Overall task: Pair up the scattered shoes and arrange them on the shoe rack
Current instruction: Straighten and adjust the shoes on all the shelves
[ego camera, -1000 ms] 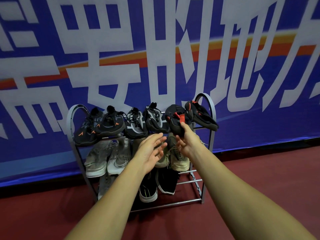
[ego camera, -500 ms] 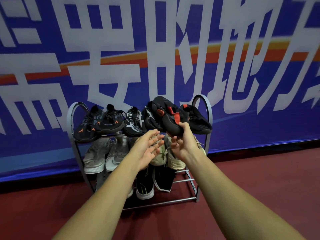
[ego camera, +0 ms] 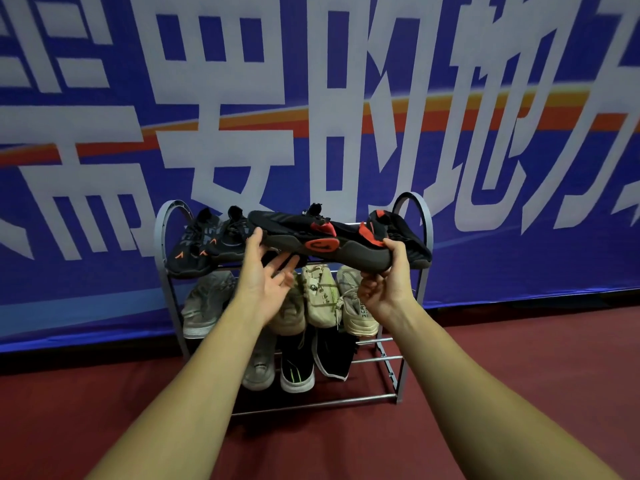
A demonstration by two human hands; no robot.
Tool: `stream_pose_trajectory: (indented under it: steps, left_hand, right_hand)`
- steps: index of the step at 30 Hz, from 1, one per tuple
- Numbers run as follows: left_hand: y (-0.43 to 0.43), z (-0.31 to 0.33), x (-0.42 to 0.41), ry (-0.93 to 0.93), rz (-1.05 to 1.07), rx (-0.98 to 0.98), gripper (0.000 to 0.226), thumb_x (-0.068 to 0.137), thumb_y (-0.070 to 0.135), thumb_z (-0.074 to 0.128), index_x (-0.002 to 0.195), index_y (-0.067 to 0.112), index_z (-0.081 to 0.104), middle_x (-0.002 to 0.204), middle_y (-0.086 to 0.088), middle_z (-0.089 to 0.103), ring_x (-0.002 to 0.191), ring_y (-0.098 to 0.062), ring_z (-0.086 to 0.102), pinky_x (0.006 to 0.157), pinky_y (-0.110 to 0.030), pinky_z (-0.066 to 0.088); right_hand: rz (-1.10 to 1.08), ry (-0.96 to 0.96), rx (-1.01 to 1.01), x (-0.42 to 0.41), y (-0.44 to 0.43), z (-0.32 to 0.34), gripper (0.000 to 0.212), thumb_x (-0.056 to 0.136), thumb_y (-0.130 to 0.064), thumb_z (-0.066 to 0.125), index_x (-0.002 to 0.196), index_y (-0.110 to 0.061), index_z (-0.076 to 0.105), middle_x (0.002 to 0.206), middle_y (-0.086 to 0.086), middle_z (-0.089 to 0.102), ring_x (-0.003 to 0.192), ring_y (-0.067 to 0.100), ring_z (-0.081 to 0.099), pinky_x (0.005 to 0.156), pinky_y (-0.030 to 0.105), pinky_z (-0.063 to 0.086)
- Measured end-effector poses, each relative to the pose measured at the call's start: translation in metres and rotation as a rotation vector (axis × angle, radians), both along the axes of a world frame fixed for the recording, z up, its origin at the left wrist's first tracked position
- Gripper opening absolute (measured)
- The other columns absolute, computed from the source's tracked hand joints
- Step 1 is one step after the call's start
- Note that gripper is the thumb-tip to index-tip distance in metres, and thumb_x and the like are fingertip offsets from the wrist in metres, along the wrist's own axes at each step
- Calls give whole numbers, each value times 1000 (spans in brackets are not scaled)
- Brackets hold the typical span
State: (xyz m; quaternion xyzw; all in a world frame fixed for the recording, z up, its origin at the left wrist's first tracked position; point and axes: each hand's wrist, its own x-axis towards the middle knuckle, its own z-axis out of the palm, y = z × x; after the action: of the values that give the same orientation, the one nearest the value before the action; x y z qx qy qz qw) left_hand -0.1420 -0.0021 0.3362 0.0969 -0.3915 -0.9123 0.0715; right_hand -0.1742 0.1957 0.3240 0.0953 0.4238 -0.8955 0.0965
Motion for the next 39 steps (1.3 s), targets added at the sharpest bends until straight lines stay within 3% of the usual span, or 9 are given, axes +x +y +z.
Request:
stream_pose_trajectory:
  steps: [5,8,13,18,22,27,30,33,39]
  left_hand:
    - [-11,1,4,-75,3,8,43,83,54,67,112,21,65,88,-6,76,68,-16,68,42,-22,35]
    - [-13,-2,6,-125,-4,-47,29,84,39,64,105,18,62,81,-7,73,65,-16,63,38,-21,33]
    - [-8,-2,8,-137,-29,-6,13,83,17,54,92,9,54,88,-14,71,75,-26,66,37,-18,33]
    - [13,-2,8,-90,-102,-39,13,82,8,51,93,4,56,105,-20,70,85,-33,71,34,-17,28]
    - [22,-5,11,-32,-229,-134,16,74,13,65,88,8,60,104,-19,72,86,-30,73,43,-19,39]
    - [15,-12,13,-12,-366,-176,62,70,52,75,113,8,69,107,-15,71,87,-29,67,63,-31,45]
    - [13,-13,14,-49,-358,-192,45,74,45,74,100,9,70,93,-11,69,71,-23,65,59,-28,45]
    - [15,-10,13,-74,-343,-231,25,77,31,70,92,11,65,82,-7,68,66,-18,62,57,-26,45]
    - [35,-9,2,-49,-233,-248,6,89,12,62,84,10,62,76,-8,70,64,-14,59,53,-20,46]
  right_hand:
    - [-39,-34,7,-3,4,1,49,69,-63,68,72,-15,60,55,-1,50,43,9,36,36,18,30]
    - [-63,-36,-18,-5,3,0,58,72,-69,68,83,-13,65,59,-2,54,46,8,37,37,19,32]
    - [-76,51,-114,-7,-3,-1,60,81,-62,69,110,-10,66,86,0,63,53,7,45,44,18,37]
    - [113,183,175,-2,-26,2,51,85,-45,74,122,-13,59,116,9,72,55,7,54,47,20,38]
    - [62,233,158,-4,-31,6,35,88,-28,71,118,-22,53,95,3,71,45,5,53,47,22,38]
    - [-20,173,149,-15,-20,8,9,88,-22,61,96,-17,59,74,1,62,44,9,43,48,22,33]
    - [-65,124,142,-17,-13,10,7,85,-26,62,83,-19,63,60,-5,59,43,7,44,44,21,33]
    - [-79,125,139,-20,-9,10,12,84,-32,69,85,-20,68,76,-1,65,56,11,52,47,22,35]
    - [-25,202,141,-16,-7,6,28,85,-43,75,91,-17,70,77,-3,74,49,3,60,49,19,37]
